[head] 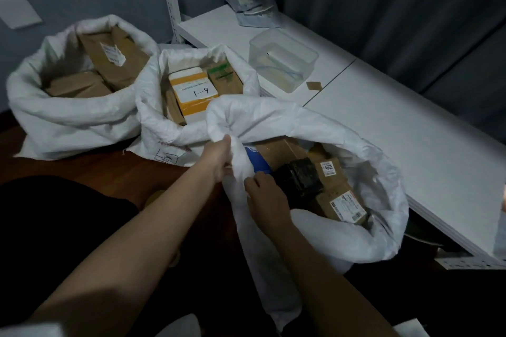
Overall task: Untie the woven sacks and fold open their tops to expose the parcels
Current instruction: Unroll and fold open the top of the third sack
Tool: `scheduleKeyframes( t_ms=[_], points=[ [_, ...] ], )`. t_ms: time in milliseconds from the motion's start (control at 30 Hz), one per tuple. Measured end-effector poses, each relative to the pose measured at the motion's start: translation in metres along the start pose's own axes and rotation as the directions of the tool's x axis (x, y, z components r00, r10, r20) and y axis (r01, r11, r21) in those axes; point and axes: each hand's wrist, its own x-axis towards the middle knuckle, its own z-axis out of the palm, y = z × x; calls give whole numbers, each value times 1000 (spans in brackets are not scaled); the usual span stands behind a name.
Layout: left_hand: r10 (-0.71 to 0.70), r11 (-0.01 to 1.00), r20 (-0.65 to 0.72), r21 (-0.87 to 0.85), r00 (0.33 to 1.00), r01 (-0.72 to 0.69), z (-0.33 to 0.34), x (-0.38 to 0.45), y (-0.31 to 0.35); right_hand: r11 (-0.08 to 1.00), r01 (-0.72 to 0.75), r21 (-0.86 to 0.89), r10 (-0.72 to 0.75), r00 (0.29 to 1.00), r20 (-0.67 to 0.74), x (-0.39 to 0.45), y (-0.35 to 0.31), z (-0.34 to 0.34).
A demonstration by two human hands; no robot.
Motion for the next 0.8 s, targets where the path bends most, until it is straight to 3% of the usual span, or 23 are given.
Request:
scheduleKeyframes(
  t_ms=[100,133,200,233,300,400,500,567,667,800],
  points=[
    [27,1000,-100,19,995,-25,4,6,-3,976,-25,217,-53,937,346,7,23,-19],
    [16,999,-80,-31,997,-18,1,10,-5,950,-55,308,-63,931,360,9,28,-29],
    [-12,987,-5,-158,1000,11,-7,11,-5,917,-68,392,-8,982,189,20,38,-44],
    [-19,982,33,-189,999,25,-11,7,-5,928,-47,370,20,997,77,29,43,-47],
    [-17,977,100,-208,995,37,-17,8,-5,968,-40,248,41,999,3,54,45,-51],
    [-15,984,114,-177,993,35,-24,6,-2,997,-28,78,21,996,89,96,45,-50],
    [9,1000,125,-26,992,-6,-30,11,1,976,186,-116,-165,972,165,132,48,-38],
    [58,993,118,95,991,-69,-33,16,2,935,264,-236,-201,945,260,155,52,-31],
    [92,959,145,252,985,-127,-37,27,10,868,352,-351,-119,833,541,177,53,-36],
    [25,922,291,364,956,-135,-54,52,25,953,25,-302,223,614,757,192,53,-43]
  ],
)
